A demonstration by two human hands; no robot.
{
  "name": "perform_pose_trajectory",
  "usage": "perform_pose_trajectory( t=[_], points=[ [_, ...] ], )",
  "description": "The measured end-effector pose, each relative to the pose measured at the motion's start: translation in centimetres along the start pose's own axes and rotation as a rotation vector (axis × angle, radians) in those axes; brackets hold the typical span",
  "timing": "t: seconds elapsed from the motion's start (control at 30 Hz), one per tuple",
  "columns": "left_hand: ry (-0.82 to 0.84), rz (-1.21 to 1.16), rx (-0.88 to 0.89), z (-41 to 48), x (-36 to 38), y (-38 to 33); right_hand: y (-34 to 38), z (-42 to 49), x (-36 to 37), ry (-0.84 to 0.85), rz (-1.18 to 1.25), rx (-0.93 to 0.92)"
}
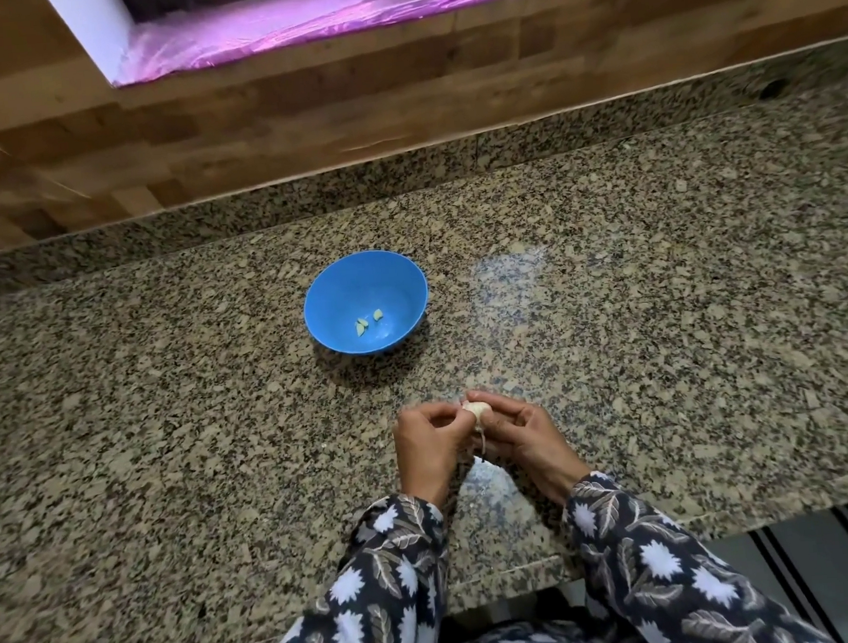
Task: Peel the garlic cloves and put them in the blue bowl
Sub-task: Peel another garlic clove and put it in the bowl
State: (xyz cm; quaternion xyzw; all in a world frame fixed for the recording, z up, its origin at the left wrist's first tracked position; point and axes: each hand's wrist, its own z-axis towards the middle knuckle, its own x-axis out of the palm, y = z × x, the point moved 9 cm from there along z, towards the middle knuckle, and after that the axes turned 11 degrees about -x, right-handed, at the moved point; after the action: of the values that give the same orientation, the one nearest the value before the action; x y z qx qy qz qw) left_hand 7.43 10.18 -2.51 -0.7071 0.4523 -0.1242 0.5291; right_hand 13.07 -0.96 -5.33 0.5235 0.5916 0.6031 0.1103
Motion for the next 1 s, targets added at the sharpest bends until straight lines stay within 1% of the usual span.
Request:
perform_pose_trajectory(
  t=[0.07, 0.17, 0.3, 0.37, 0.47, 0.5, 0.6, 0.67, 0.7, 0.77, 0.8, 0.83, 0.87, 0.9, 0.93, 1.0],
  points=[
    [0.053, -0.030, 0.043, -0.4, 0.4, -0.6, 0.3, 0.2, -0.3, -0.008, -0.019, -0.010],
    [0.119, -0.117, 0.018, -0.3, 0.6, -0.3, 0.6, 0.3, -0.6, -0.005, -0.060, -0.019],
    [0.054, -0.110, -0.074, 0.3, 0.6, 0.3, 0.2, 0.1, -0.6, -0.006, -0.063, -0.006],
    [0.097, -0.244, -0.181, 0.3, 1.1, 1.1, 0.2, 0.0, -0.7, -0.011, -0.024, 0.005],
    [0.244, -0.561, -0.387, -0.2, 2.0, 2.5, 0.1, 0.0, -1.3, -0.040, 0.080, 0.049],
    [0.276, -0.640, -0.428, -0.3, 2.1, 2.8, 0.0, 0.0, -1.4, -0.042, 0.097, 0.060],
    [0.284, -0.762, -0.489, -0.3, 2.0, 3.5, 0.1, 0.1, -1.4, -0.040, 0.119, 0.063],
    [0.256, -0.764, -0.503, -0.4, 1.8, 3.8, 0.7, 0.2, -1.8, -0.048, 0.094, 0.028],
    [0.237, -0.732, -0.499, -0.5, 1.6, 3.9, 1.4, 0.4, -2.5, -0.059, -0.039, -0.026],
    [0.162, -0.549, -0.458, -0.4, 0.2, 4.2, 3.4, 0.9, -3.9, -0.068, -0.525, -0.167],
    [0.103, -0.375, -0.407, -0.1, -0.8, 4.2, 4.2, 1.1, -4.5, -0.074, -0.775, -0.227],
    [0.033, -0.132, -0.324, 0.3, -2.0, 4.0, 4.8, 1.2, -4.8, -0.079, -0.983, -0.277],
    [-0.036, 0.143, -0.212, 0.6, -2.9, 3.4, 5.2, 1.3, -4.8, -0.077, -1.138, -0.318],
    [-0.081, 0.368, -0.095, 0.7, -3.3, 2.5, 5.3, 1.3, -4.7, -0.064, -1.245, -0.349],
    [-0.104, 0.516, -0.002, 0.8, -3.3, 1.8, 5.4, 1.4, -4.5, -0.051, -1.320, -0.367],
    [-0.088, 0.627, 0.082, 0.8, -2.8, 1.0, 5.1, 1.4, -4.0, -0.034, -1.466, -0.391]
  ],
)
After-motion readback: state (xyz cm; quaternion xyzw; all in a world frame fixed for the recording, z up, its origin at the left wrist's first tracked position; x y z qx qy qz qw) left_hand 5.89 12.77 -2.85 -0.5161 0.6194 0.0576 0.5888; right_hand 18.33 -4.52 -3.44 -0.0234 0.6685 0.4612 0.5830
